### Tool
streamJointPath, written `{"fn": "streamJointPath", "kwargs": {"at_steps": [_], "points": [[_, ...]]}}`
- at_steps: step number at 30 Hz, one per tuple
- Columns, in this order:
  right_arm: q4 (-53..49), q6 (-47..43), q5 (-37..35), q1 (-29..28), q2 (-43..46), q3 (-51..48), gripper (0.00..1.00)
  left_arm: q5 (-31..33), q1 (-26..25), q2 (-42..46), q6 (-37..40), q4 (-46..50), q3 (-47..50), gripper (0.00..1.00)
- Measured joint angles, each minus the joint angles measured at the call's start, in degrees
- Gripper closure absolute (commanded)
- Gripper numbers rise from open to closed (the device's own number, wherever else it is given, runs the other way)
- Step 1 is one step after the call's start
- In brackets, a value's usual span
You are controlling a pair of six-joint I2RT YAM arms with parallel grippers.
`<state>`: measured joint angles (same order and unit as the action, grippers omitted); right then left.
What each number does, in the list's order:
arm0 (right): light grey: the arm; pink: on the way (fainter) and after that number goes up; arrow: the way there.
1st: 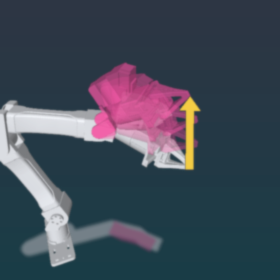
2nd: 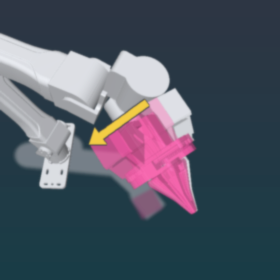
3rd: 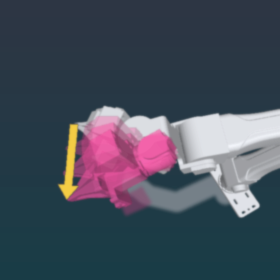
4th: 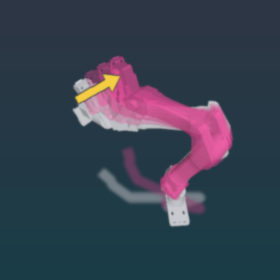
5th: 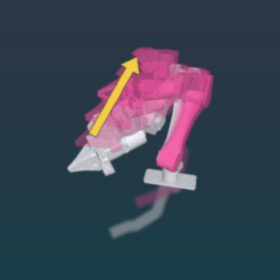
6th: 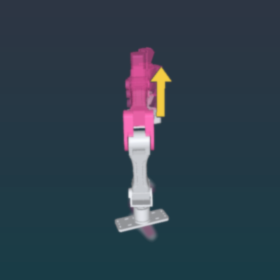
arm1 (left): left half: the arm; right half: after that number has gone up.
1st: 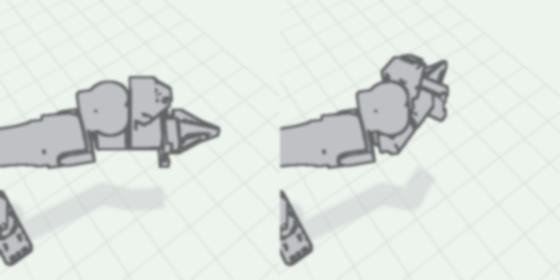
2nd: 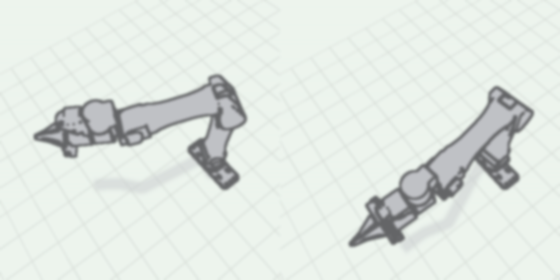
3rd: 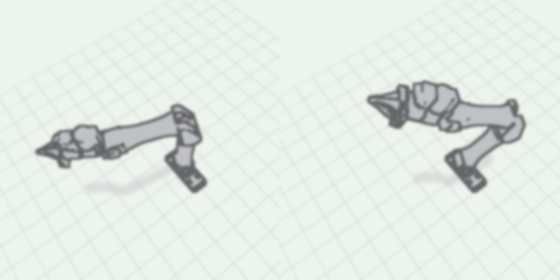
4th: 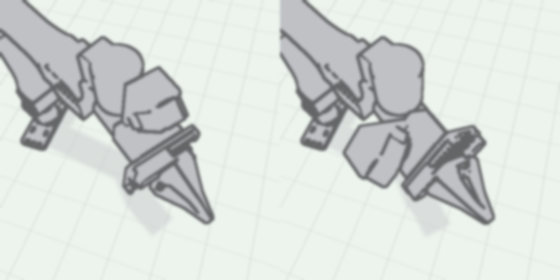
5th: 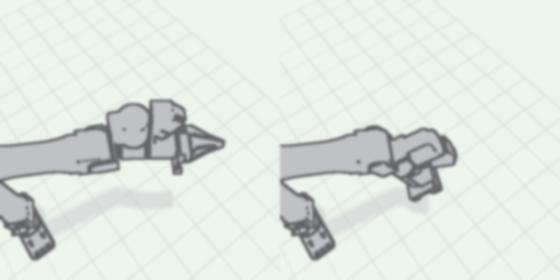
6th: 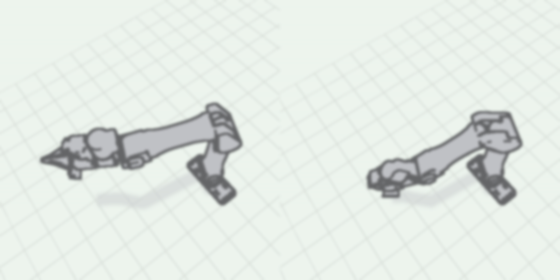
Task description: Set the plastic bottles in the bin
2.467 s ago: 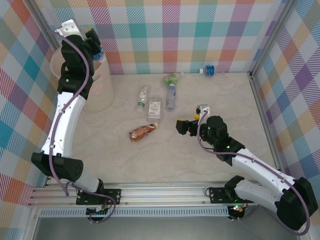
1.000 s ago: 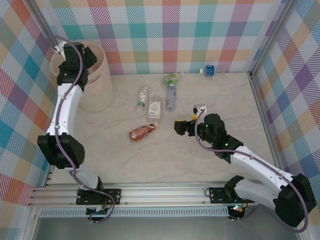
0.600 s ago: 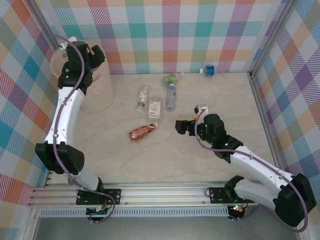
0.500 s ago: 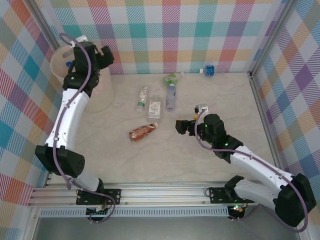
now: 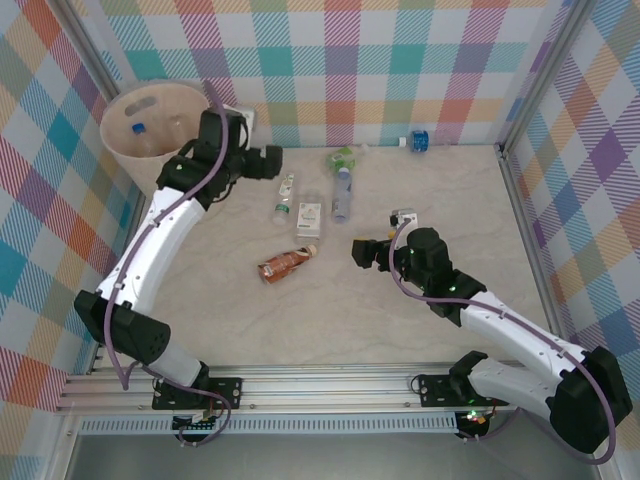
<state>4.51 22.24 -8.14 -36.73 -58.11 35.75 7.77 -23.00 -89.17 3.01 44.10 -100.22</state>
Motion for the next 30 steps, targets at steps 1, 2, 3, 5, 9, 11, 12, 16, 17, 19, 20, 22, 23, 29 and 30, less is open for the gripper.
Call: {"fn": "streamJointPath", "kwargs": {"at_steps": [1,2,3,5,9,11,12,16,17,19,20,22,23,29,30], "points": [[0.0,0.0,0.0,0.0,-0.1,0.0,0.0,-1.2,-0.4,0.0,1.2,1.6,0.8,0.0],[0.0,0.0,-0.2,0.0,-0.2,0.0,0.0,-2.3,-0.8,0.0,2.1,3.2,1.6,0.0],[0.0,0.1,-0.3,0.0,-0.4,0.0,0.0,-3.3,-1.0,0.0,2.9,4.6,2.3,0.0],[-0.4,0.5,-0.6,0.0,-0.9,0.0,0.0,-5.5,-1.8,-0.7,4.6,8.6,3.2,0.0],[-2.0,0.9,-1.1,0.0,-1.6,0.2,0.0,-5.4,-5.4,-3.9,7.6,14.2,6.1,0.0],[-2.5,1.0,-1.4,0.0,-1.9,0.5,0.0,-4.9,-7.7,-5.8,8.9,15.8,8.3,0.0],[-2.8,1.1,-1.6,0.0,-2.0,0.7,0.0,-4.6,-8.9,-7.0,9.6,16.4,9.4,0.0],[-4.1,1.1,-2.2,0.0,-2.6,2.0,0.0,-4.1,-11.8,-11.0,11.9,17.4,12.1,0.0],[-4.4,1.1,-2.4,0.0,-2.7,2.2,0.0,-3.7,-12.3,-11.9,12.2,17.3,12.3,0.0],[-4.9,1.3,-2.6,0.0,-2.7,2.6,0.0,-2.0,-13.0,-13.7,12.9,17.3,12.3,0.0],[-5.1,1.3,-2.8,0.0,-2.7,2.7,0.0,-0.8,-13.2,-14.6,13.0,17.3,12.3,0.0],[-5.7,1.3,-3.0,0.0,-2.7,2.8,0.0,1.9,-13.4,-16.7,13.3,17.1,12.3,0.0],[-5.7,1.3,-3.0,0.0,-2.7,2.9,0.0,2.9,-13.4,-17.7,13.4,16.9,12.3,0.0],[-6.0,1.2,-3.0,0.0,-2.9,3.1,0.0,5.5,-13.4,-19.6,15.8,14.1,14.8,0.0],[-6.0,1.2,-3.0,0.0,-2.9,3.1,0.0,5.7,-13.4,-19.6,16.1,13.9,15.0,0.01]]}}
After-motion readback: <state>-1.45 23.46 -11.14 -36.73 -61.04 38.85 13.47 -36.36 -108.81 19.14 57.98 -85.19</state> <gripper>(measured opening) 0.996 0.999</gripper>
